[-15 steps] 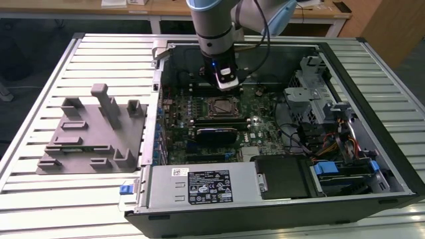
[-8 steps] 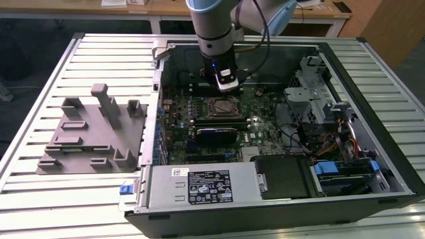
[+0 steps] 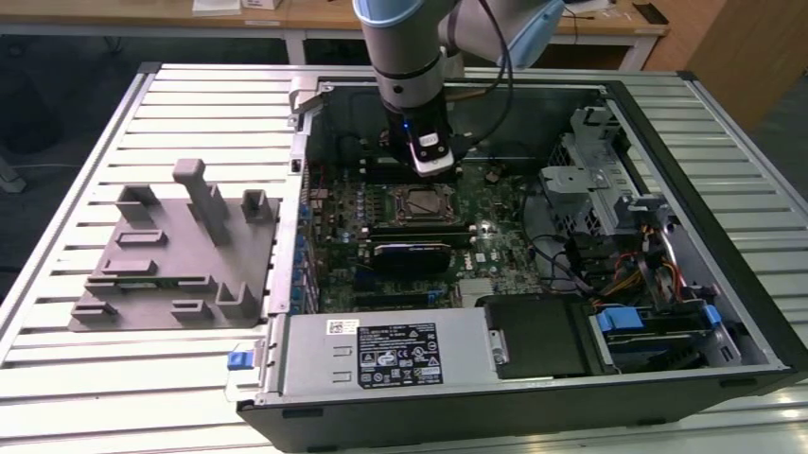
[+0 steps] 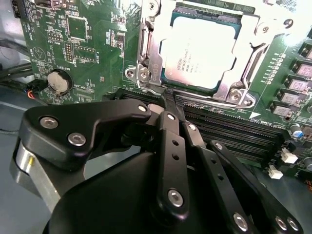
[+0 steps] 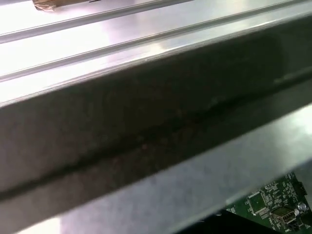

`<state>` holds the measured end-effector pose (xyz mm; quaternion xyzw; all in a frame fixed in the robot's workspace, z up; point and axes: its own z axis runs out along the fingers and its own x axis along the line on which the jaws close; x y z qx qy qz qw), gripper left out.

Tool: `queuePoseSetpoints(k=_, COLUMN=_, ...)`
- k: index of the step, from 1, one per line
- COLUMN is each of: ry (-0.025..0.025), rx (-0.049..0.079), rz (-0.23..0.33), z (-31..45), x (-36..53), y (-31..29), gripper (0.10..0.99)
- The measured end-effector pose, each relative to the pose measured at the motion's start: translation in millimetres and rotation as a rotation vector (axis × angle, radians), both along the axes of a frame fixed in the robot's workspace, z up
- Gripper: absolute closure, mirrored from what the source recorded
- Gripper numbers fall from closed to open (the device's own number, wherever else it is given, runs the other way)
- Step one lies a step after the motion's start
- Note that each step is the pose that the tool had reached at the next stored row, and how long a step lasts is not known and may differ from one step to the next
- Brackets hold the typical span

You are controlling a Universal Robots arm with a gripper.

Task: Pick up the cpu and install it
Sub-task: 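Install the first cpu locking lever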

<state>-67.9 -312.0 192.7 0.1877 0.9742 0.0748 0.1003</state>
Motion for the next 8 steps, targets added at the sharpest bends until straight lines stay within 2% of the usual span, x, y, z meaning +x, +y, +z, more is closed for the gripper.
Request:
queuePoseSetpoints(k=5, ry=-0.001, rx=0.0, rz=0.0, z=-0.8, x=0.0, y=-0.3, gripper=0.98)
queuePoseSetpoints(k=8, ry=-0.002, rx=0.013, rz=0.0, z=-1.0, x=0.0, y=-0.4, gripper=0.98)
